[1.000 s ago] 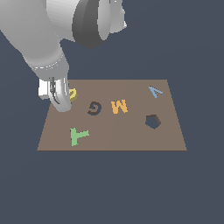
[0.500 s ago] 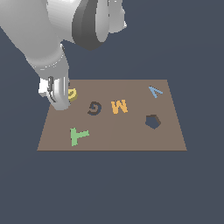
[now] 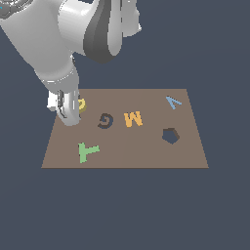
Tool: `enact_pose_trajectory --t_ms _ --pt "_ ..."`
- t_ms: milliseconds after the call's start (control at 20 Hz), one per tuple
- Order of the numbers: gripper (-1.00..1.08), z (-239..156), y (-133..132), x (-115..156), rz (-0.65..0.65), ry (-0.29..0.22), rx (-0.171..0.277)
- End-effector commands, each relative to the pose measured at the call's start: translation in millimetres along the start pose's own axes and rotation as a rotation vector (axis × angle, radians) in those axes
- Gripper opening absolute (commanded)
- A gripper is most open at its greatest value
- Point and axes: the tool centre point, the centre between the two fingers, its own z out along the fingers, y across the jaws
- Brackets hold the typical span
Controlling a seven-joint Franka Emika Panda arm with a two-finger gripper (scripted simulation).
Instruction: Insert a designated object into the corresponding slot on a board.
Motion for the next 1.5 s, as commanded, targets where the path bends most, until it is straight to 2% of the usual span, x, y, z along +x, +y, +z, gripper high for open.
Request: enact_pose_trajectory --t_ms 0,900,1200,1450 --pt "-1.00 1.5 -0.3 -0.1 0.000 0.000 0.001" --pt "-1.00 -2.0 -1.4 -0.2 -0.008 0.000 0.001" --pt "-1.00 -2.5 -8.6 -2.9 -0.080 0.000 0.001" --pt "-1.00 -3.3 -19.8 -8.4 -0.194 0.000 0.001"
